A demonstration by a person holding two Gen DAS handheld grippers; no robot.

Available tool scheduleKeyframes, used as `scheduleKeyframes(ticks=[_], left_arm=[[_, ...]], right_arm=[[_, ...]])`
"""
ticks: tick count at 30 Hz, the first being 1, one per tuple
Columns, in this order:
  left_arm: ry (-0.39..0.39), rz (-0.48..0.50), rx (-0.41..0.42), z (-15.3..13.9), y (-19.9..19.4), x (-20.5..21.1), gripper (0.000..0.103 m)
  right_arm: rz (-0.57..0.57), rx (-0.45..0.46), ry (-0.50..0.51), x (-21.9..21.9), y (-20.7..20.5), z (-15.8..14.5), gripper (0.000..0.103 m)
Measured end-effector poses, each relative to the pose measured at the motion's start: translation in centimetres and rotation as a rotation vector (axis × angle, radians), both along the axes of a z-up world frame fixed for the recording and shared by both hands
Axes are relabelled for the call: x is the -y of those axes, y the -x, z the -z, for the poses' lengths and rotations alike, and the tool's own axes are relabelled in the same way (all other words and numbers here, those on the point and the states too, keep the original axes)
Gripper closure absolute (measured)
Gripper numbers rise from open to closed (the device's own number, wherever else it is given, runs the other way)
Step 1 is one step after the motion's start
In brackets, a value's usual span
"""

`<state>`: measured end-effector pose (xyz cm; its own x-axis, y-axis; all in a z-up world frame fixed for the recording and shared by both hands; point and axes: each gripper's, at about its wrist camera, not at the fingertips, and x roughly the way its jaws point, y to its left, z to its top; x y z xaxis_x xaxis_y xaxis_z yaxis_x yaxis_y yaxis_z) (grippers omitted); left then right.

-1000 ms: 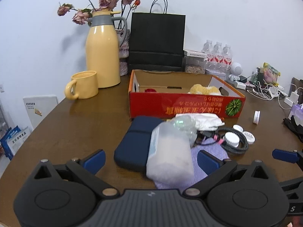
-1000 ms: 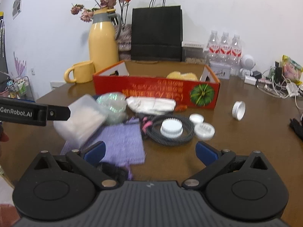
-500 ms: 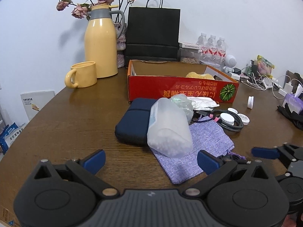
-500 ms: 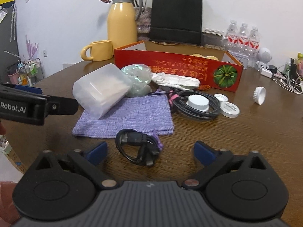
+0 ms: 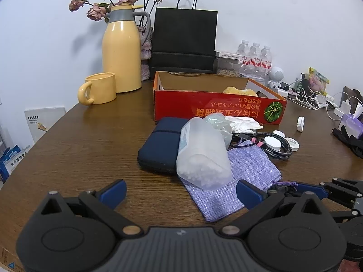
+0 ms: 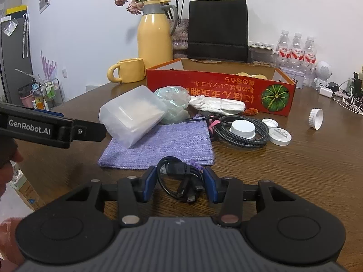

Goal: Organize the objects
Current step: 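Grasp the black cable with the right tool, then grasp the clear plastic container with the left tool while the right tool holds the cable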

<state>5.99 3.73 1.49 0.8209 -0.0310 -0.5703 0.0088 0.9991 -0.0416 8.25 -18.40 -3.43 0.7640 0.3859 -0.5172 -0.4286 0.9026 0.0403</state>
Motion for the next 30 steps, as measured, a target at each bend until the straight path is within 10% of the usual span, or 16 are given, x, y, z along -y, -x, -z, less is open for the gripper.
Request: scheduleKeyframes(ticks=[17,30], left_arm=[[-0.031,0.007,-0.01,-0.1,-1.3,1.6,0.0],[-0.244,-0.023,0.042,0.8,-5.0,5.9,0.0]], right_arm=[[0.092,0.028,-0.021,3.8,0.6,-0.4,0.057],[0.184,0.061,-0.056,7.7,-1.7,-1.0,0.057]])
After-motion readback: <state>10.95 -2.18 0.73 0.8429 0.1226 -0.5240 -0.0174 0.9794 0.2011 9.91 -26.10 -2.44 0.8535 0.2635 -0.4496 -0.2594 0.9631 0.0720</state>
